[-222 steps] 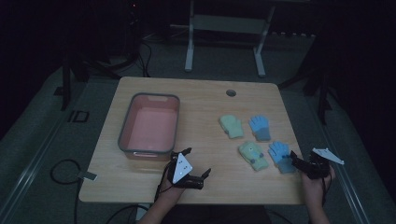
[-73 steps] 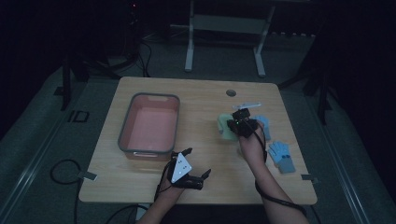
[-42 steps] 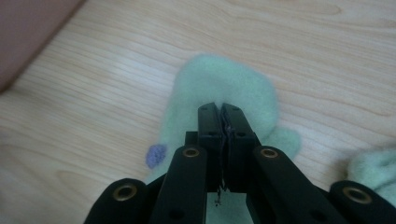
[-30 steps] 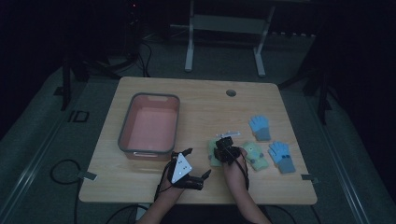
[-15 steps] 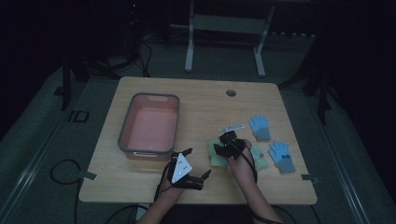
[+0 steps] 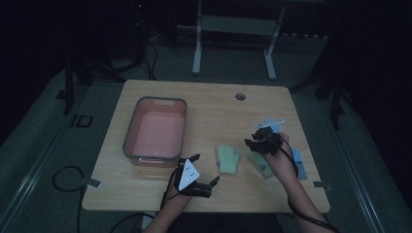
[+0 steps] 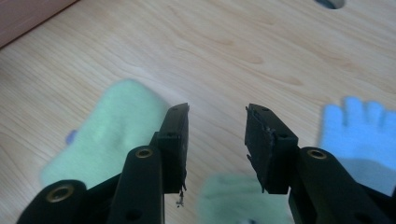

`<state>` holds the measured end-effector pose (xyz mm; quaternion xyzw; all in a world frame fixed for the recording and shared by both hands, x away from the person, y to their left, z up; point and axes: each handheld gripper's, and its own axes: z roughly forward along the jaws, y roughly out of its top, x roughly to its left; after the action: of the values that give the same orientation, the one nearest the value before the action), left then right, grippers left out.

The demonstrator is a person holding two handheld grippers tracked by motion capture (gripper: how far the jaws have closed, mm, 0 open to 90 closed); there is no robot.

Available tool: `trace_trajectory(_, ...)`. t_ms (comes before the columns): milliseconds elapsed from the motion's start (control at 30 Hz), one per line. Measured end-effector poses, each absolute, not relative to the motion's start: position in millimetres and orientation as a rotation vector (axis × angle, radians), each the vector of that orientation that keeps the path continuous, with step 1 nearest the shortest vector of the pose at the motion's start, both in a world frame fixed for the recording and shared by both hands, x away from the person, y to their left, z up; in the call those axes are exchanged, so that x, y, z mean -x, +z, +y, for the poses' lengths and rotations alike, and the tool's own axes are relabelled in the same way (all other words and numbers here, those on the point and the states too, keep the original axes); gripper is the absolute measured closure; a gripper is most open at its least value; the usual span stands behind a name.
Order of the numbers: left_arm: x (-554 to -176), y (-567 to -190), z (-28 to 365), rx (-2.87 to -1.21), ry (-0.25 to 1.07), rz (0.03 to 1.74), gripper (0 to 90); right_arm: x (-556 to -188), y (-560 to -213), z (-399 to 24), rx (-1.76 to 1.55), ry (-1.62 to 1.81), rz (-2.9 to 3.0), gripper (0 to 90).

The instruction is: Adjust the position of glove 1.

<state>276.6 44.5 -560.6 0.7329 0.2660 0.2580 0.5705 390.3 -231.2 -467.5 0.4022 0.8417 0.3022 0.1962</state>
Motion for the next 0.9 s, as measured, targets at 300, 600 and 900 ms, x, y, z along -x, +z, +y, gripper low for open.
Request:
trace_trajectory(300,-276.4,-560.6,44.1,-1.722,0.609,0.622,0.4,-386.7,-473.3,-271.9,-1.056,0.909,2.392,59.8)
trace_trajectory(600,-276.4,-560.6,44.1,-1.723,0.609,0.621,0.4,-380.8,-506.1,-300.9,-1.016,0.871,2.489,58.9)
trace_trajectory(900,-276.1,-560.6,43.5,-1.726,0.615,0.619,0.4,-381.0,-527.7,-303.8,-1.061,0.845,2.525,53.9)
